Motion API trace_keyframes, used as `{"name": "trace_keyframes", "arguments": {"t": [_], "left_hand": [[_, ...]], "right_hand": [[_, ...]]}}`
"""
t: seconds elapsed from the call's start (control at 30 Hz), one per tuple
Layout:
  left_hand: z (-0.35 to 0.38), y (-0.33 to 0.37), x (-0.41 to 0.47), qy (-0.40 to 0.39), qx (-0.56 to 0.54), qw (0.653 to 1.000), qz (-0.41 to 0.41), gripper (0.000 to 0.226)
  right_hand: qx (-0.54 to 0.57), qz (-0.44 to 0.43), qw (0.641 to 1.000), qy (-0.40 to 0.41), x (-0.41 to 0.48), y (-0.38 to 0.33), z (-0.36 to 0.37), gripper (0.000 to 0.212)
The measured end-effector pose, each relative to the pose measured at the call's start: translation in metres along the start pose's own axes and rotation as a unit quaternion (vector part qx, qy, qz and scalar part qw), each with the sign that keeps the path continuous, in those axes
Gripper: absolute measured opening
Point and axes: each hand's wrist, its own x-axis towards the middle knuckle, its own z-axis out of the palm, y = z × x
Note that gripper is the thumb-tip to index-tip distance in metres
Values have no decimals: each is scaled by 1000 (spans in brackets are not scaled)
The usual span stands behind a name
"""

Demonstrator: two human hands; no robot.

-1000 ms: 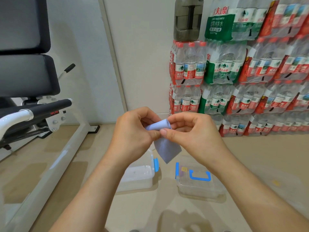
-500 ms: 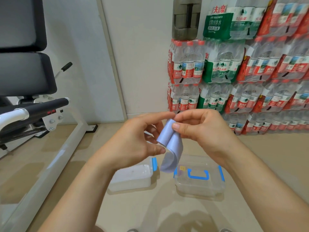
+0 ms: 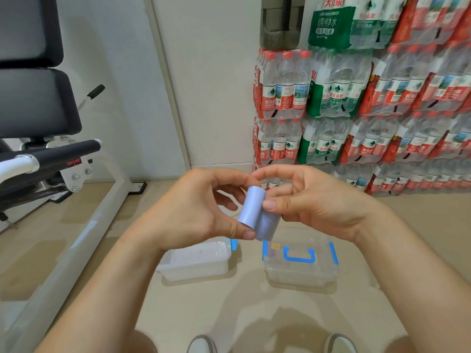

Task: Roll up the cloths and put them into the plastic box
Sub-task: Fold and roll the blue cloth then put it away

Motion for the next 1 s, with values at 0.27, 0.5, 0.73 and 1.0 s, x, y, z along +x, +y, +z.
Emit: {"name": "trace_keyframes", "arguments": {"t": [0.27,0.5,0.73,1.0], "left_hand": [[-2,-6,-4,-12,119,993,0,62],[9,-9,0,6,294,954,59,54],[4,-18,3,-8,8,1000,4,69],[3,-12,1,-14,-147,989,28,59]], "right_hand": [[-126,-8,991,55,2,2,9,31],[-154,-43,981,112,7,7,21,31],[-25,-72,992,105,4,4,14,35],[109,-76,991,3,0,-1,10,47]]}}
